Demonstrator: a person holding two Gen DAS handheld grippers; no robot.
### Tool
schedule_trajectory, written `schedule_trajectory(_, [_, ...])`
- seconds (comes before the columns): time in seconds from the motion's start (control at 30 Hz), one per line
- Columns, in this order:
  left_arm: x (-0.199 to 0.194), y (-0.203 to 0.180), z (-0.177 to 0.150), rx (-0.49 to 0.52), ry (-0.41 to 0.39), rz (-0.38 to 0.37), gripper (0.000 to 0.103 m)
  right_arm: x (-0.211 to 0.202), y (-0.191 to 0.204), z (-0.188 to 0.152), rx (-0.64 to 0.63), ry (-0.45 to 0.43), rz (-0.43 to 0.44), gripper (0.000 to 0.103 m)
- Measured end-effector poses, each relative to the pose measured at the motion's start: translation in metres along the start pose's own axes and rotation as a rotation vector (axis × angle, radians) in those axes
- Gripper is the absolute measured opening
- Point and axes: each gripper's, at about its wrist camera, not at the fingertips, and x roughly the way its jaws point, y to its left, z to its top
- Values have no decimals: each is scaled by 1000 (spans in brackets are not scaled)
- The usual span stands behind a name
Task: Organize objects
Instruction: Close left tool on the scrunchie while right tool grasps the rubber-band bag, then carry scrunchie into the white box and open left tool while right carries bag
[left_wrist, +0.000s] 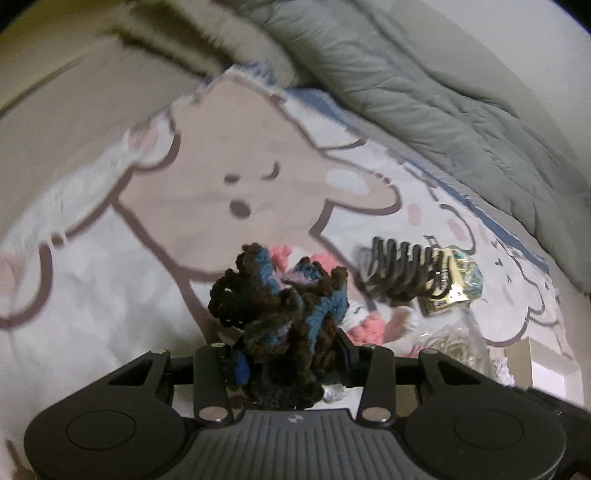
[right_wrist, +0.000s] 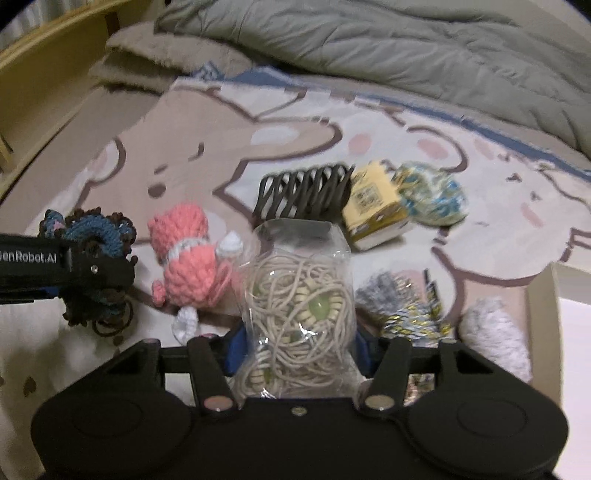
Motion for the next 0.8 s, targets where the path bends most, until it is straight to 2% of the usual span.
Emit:
schedule_trajectory(0.47, [-71,-32,-13,264,-151,3,44,-94,-8,3,84,-184,-25,57])
schedule_trajectory(0.8, [-109,-34,-15,321,-212,-8,44,-138,-5,-3,101,-265,-59,57])
